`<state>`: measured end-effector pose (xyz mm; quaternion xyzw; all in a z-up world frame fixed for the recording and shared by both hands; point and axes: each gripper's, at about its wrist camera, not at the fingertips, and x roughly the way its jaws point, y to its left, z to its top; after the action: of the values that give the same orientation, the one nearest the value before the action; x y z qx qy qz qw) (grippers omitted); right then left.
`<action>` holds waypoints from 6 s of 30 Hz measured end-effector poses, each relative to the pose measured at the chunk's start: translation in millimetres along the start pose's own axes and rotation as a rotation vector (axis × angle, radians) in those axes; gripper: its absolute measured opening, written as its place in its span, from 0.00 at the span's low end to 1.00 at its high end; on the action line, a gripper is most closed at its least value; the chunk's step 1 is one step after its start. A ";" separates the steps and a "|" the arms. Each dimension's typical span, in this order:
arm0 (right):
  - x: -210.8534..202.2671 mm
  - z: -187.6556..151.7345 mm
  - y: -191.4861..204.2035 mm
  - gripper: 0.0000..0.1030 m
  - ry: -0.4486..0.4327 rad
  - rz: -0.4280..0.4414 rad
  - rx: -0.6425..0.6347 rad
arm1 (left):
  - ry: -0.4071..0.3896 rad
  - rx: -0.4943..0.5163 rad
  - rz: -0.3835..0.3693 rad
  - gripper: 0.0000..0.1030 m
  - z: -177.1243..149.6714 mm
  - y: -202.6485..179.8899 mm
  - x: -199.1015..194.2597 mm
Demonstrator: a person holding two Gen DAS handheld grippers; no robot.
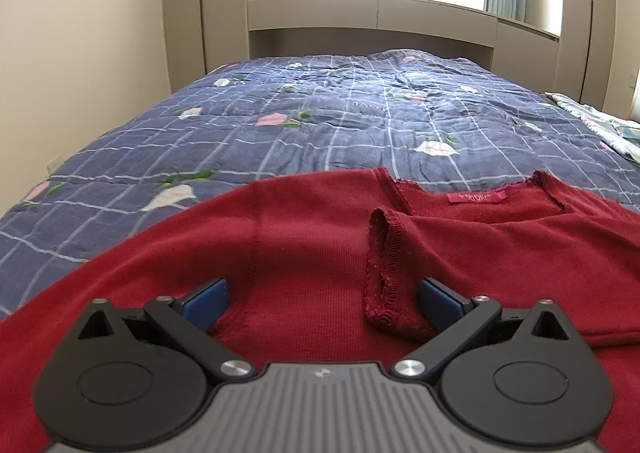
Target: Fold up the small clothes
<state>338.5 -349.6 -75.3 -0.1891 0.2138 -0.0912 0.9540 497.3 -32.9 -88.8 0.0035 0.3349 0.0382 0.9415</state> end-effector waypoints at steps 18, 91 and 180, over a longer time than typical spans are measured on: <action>-94.6 75.7 119.8 0.99 -0.084 0.479 -0.144 | 0.021 -0.354 0.226 1.00 -52.8 176.2 -199.8; -18.9 409.7 126.8 0.05 -0.370 1.008 0.137 | -0.075 -0.046 0.156 0.82 17.0 124.7 -65.7; 100.8 113.5 72.0 0.80 0.061 0.406 0.067 | 0.001 -0.093 -0.115 0.99 44.3 114.4 16.6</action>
<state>485.4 -273.1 -46.8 -0.1075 0.2733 0.0904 0.9516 530.1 83.3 -61.2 -0.0593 0.3327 -0.0007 0.9412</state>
